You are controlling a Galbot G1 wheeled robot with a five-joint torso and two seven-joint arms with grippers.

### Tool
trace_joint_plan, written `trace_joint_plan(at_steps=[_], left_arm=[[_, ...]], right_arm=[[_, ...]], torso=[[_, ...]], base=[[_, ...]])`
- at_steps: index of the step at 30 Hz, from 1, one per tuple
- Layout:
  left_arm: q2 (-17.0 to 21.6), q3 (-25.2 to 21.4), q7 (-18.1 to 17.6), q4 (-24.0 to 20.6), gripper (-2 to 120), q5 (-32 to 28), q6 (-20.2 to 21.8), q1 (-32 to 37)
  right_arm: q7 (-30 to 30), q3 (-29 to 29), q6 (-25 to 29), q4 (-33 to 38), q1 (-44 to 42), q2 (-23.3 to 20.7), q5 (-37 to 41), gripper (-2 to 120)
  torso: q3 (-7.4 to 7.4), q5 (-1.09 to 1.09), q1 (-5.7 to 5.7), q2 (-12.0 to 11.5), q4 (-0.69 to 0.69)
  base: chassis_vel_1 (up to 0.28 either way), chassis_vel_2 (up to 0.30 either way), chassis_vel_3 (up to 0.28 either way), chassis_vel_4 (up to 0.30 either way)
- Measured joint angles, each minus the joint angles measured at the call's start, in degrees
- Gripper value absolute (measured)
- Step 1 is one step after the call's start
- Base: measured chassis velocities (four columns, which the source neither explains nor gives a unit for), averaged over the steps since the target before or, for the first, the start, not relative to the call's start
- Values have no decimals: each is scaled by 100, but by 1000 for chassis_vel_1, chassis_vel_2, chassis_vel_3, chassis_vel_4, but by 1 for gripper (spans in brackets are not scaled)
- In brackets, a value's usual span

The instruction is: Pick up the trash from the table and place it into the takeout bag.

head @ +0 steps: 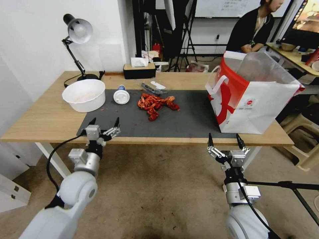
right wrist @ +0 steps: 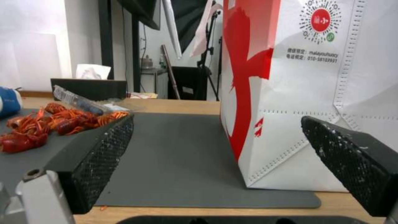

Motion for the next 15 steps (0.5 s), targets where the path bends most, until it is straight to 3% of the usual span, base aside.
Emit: trace_joint_plan(at_steps=[8,15], left_arm=[[336,448,-22,728,100,-1169,558,-1346],[335,865,-229,1215,100,-1880,941,-2068]], right_arm=[[0,6,-16,0,5,18,-14,100],[1,25,-25,7,8,20,-21,100]], torso=[[1,0,0,-1,-1],[0,-1,0,-1,0]], base=[[0,0,0,0],[0,0,0,0]])
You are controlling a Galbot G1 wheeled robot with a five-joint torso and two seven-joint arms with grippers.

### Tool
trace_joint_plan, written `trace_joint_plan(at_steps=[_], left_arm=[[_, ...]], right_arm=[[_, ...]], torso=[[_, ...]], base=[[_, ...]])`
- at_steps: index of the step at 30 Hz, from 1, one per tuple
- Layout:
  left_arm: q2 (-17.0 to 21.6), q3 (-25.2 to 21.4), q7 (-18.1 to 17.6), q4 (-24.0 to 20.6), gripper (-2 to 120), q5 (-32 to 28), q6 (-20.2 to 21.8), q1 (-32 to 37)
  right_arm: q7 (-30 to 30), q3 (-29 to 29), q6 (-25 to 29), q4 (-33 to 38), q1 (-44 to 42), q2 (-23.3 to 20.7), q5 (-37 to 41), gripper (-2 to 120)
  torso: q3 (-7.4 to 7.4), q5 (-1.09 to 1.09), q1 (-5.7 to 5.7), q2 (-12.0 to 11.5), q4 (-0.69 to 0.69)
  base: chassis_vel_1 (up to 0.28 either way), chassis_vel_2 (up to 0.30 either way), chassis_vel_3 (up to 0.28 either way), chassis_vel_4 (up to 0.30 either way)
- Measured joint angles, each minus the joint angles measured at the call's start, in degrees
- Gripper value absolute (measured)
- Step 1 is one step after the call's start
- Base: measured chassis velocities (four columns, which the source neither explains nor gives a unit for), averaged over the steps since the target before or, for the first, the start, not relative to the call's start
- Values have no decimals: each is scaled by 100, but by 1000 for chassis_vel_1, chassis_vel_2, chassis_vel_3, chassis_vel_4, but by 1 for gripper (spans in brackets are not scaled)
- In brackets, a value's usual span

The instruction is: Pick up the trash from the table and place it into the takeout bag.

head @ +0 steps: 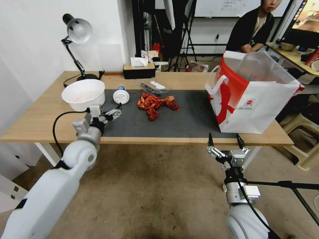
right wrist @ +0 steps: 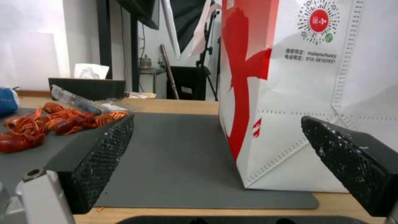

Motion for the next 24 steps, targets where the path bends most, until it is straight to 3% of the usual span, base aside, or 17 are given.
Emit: trace_joint_plan(at_steps=[6,7,12,24], left_arm=[[-99,424,-136,499,100,-195,113,-558],[-135,639,-176,775,100,-214,129,-842],[-233,996,-246,1310,100,-214,131,-1386],[-473,1347,-310,2094,100,-302,97,-2030]], right_arm=[[6,20,-14,21,1,-2,0,100],[9,26,-23,33,1,-4,0,100],[18,48,-29,62,-8,-2,0,100],[26,82,-34,65,12,-5,20,100]], torso=[[0,1,0,0,-1],[0,1,0,0,-1],[0,2,1,0,0],[0,1,0,1,0]], base=[[0,0,0,0],[0,0,0,0],[0,0,0,0],[0,0,0,0]])
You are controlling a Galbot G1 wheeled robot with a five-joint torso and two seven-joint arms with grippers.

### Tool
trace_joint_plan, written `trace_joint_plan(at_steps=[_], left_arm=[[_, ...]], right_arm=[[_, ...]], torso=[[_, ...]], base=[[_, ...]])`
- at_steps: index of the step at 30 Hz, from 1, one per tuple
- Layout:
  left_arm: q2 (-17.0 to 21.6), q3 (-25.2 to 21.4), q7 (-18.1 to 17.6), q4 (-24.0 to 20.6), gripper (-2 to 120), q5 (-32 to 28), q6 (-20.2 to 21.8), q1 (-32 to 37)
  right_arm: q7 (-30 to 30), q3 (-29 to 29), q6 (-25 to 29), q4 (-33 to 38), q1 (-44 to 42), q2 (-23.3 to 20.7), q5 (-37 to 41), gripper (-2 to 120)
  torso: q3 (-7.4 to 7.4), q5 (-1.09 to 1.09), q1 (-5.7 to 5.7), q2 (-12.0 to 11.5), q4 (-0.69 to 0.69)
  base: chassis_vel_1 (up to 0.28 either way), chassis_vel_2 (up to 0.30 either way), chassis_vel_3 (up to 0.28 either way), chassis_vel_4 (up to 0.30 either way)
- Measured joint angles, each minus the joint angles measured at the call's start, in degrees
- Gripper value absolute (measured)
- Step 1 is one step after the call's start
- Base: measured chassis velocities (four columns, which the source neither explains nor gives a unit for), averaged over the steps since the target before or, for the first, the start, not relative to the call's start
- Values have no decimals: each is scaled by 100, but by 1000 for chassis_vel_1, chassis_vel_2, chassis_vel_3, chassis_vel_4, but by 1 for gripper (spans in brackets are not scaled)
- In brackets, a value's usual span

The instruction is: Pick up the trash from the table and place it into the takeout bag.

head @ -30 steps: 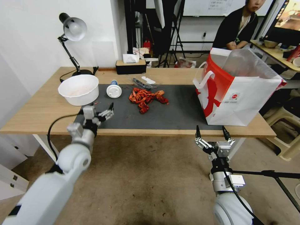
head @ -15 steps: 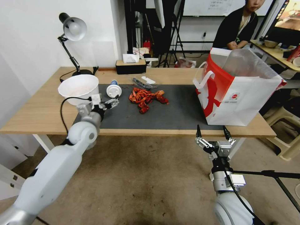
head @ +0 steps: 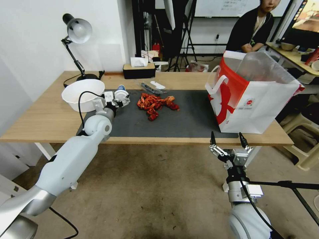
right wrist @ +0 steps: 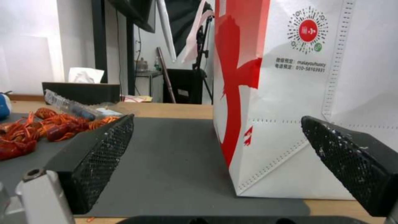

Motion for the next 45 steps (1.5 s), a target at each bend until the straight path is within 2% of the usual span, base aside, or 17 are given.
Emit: trace_joint_plan(at_steps=[4,14,22,30,33,35,40,45], left_arm=[[-72,77,6,221,100,3,-38,-168],[-204,225,13,457,100,2,-54,-389],[-326,320,66,925,100,188,-107,-575],[-375,322,104,1110,100,231,-93,-612],[-388,322,113,1151,95,229,-69,-624],[-389,322,139,1172,86,229,-69,-632],[-372,322,176,1169,74,236,-85,-621],[-346,326,234,1144,67,276,-136,-589]], right_arm=[[2,0,-9,-1,11,2,8,100],[6,0,-15,-28,53,-7,26,100],[7,-4,-16,-37,63,-7,37,100],[7,-6,-17,-47,85,-15,50,100],[7,-7,-17,-50,86,-14,51,100],[9,-9,-18,-52,86,-11,51,100],[10,-11,-17,-57,84,-8,50,100],[10,-11,-16,-61,83,-7,50,100]], torso=[[0,0,0,0,0],[0,0,0,0,0],[0,0,-1,0,0],[0,0,-1,0,0],[0,0,-1,0,0],[-1,0,-1,0,0],[-1,0,-1,0,0],[-1,0,-1,0,0]], base=[[0,0,0,0],[0,0,0,0],[0,0,0,0],[0,0,0,0],[0,0,0,0],[0,0,0,0],[0,0,0,0],[0,0,0,0]])
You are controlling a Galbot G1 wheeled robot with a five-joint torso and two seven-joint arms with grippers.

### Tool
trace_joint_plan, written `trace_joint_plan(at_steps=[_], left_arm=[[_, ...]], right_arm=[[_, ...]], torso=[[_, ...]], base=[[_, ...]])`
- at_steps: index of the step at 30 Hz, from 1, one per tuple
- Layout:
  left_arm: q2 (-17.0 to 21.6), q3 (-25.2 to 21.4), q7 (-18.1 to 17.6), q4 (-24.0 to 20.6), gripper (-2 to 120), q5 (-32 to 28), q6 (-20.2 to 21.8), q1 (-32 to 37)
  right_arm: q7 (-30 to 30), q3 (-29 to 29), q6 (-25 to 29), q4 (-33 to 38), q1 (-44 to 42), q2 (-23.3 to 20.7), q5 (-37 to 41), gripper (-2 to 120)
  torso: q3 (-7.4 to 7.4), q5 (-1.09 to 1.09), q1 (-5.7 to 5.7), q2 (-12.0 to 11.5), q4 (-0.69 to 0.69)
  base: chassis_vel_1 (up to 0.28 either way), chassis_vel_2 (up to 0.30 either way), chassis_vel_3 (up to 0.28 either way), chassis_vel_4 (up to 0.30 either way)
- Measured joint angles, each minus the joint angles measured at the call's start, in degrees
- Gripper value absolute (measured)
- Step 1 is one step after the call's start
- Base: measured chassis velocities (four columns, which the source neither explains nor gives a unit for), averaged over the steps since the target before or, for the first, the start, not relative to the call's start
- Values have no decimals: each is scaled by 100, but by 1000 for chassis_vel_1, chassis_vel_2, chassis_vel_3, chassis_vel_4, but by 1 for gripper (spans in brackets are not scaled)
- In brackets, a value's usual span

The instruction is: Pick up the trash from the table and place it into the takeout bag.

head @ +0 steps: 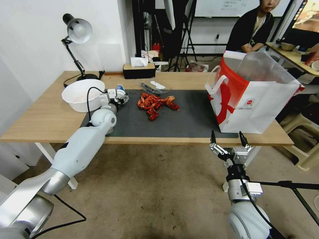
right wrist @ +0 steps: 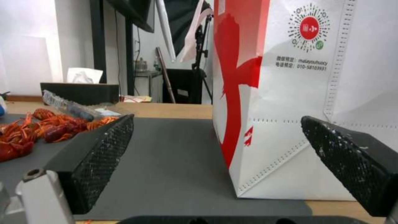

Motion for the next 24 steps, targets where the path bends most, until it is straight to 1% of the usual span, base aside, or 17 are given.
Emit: trace_joint_plan(at_steps=[2,3,4,5,6,7,8,9,10,11,12,13,14,15,19,23,24], left_arm=[[41,28,232,-13,67,149,-181,15],[74,41,477,-18,67,246,-373,15],[74,41,477,-18,67,246,-373,15],[117,60,858,-19,67,333,-637,5],[134,71,1021,-19,67,358,-759,-5],[182,95,1511,-10,67,386,-1143,-62],[182,95,1511,-10,67,386,-1143,-62],[214,112,1947,19,67,364,-1468,-118],[224,119,2169,42,67,337,-1613,-142],[251,148,2851,93,66,261,-1984,-225],[251,148,2851,93,66,261,-1984,-225],[275,205,3360,91,66,194,-2234,-304],[292,248,3575,64,66,152,-2312,-349],[316,362,3942,-80,66,83,-2392,-466],[332,565,4151,-285,66,27,-2401,-663],[265,1386,4312,-587,65,-159,-2283,-1319],[265,1386,4312,-587,65,-159,-2283,-1319]], right_arm=[[0,-2,0,-1,2,2,-1,100],[0,-2,0,-3,4,3,-1,100],[0,-2,0,-3,4,3,-1,100],[0,-3,1,-7,5,3,-1,100],[0,-3,2,-10,4,4,-3,100],[0,-4,6,-20,5,6,-8,100],[0,-4,6,-20,5,6,-8,100],[0,-4,7,-23,5,8,-10,100],[0,-5,9,-24,5,9,-12,100],[-1,-5,10,-27,6,11,-16,100],[-1,-5,10,-27,6,11,-16,100],[-2,-6,12,-28,6,13,-21,100],[-2,-6,12,-28,6,13,-22,100],[-3,-6,13,-29,6,14,-24,100],[-3,-5,13,-30,8,14,-27,100],[-1,18,24,-30,-17,17,-36,100],[-1,18,24,-30,-17,17,-36,100]], torso=[[1,-3,0,0,0],[1,-2,0,0,0],[1,-2,0,0,0],[0,0,0,0,0],[1,-1,0,0,0],[0,-1,0,0,0],[0,-1,0,0,0],[0,1,0,0,0],[0,1,0,0,0],[1,-1,0,0,0],[1,-1,0,0,0],[0,0,0,0,0],[1,0,0,0,0],[1,-2,1,0,1],[1,2,0,0,0],[1,0,0,0,-2],[1,0,0,0,-2]], base=[[0,0,0,0],[0,0,0,0],[0,0,0,0],[0,0,0,0],[0,0,0,0],[0,0,0,0],[0,0,0,0],[0,0,0,0],[0,0,0,0],[0,0,0,0],[0,0,0,0],[0,0,0,0],[0,0,0,0],[0,0,0,0],[0,0,0,0],[0,0,0,0],[0,0,0,0]])
